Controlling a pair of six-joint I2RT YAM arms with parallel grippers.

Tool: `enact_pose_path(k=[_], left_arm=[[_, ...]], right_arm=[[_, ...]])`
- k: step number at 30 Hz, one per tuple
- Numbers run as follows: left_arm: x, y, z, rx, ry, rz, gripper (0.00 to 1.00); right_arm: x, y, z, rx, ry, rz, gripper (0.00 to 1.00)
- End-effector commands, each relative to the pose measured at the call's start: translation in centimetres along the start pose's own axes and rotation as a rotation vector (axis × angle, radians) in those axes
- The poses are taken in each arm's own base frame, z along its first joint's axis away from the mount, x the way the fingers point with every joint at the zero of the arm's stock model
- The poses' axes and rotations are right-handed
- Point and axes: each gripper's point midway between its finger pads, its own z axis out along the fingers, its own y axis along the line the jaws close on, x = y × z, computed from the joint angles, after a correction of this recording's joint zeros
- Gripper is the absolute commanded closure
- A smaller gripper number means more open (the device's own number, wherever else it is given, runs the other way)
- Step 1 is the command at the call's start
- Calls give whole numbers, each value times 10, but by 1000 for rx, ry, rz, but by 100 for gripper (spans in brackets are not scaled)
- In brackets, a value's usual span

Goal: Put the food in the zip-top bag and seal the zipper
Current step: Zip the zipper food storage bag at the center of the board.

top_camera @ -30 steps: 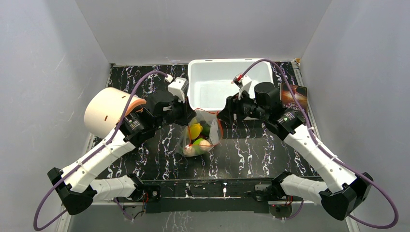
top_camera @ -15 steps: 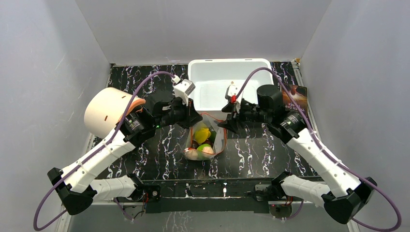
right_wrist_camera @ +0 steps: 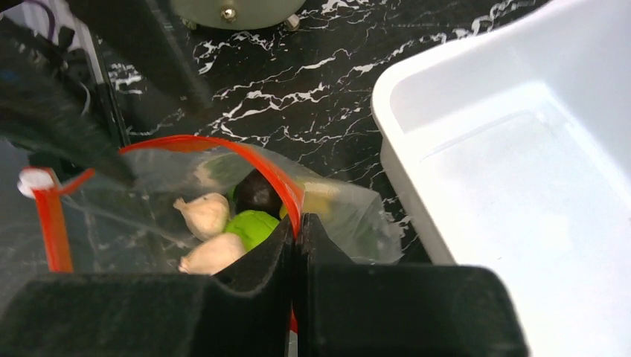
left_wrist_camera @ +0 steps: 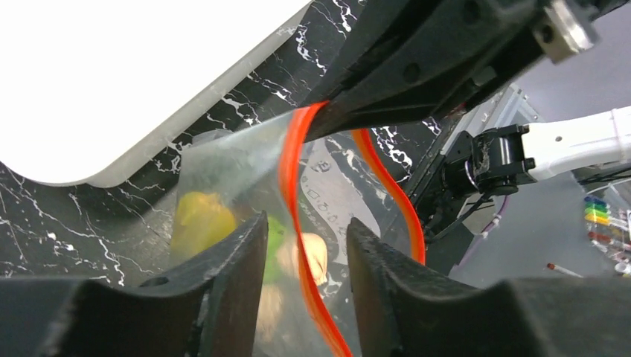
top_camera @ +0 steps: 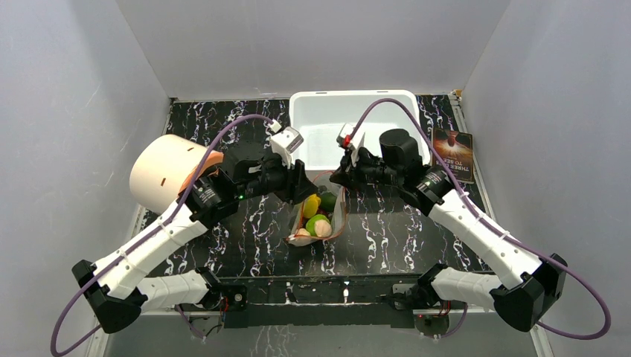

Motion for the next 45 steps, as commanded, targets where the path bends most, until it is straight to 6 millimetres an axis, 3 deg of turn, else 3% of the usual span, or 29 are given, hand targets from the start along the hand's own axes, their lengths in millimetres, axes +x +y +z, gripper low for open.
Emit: enact_pose_path(k=[1, 10, 16, 28, 31, 35, 42, 44, 45], left_arm=[[-9, -5, -20, 17, -44, 86, 55], [34, -16, -47, 127, 75, 194, 43], [55, -15, -58, 168, 78, 301, 37], [78, 6, -43, 138, 102, 416, 41], [81, 8, -41, 142, 104, 437, 45], [85, 7, -39, 156, 98, 445, 58], [89, 7, -33, 174, 94, 456, 66], [88, 6, -32, 180, 90, 465, 72], [88, 7, -31, 182, 92, 469, 81]], right_arm=[[-7, -11, 8, 93, -19, 277, 100], [23, -36, 4, 295, 129, 617, 100], [15, -49, 6, 324, 130, 664, 100], [16, -46, 6, 306, 138, 658, 100], [16, -47, 6, 310, 139, 655, 100], [17, -45, 6, 301, 136, 659, 100], [18, -41, 6, 286, 137, 663, 100], [18, -40, 5, 284, 135, 665, 100], [18, -40, 5, 283, 133, 666, 100]])
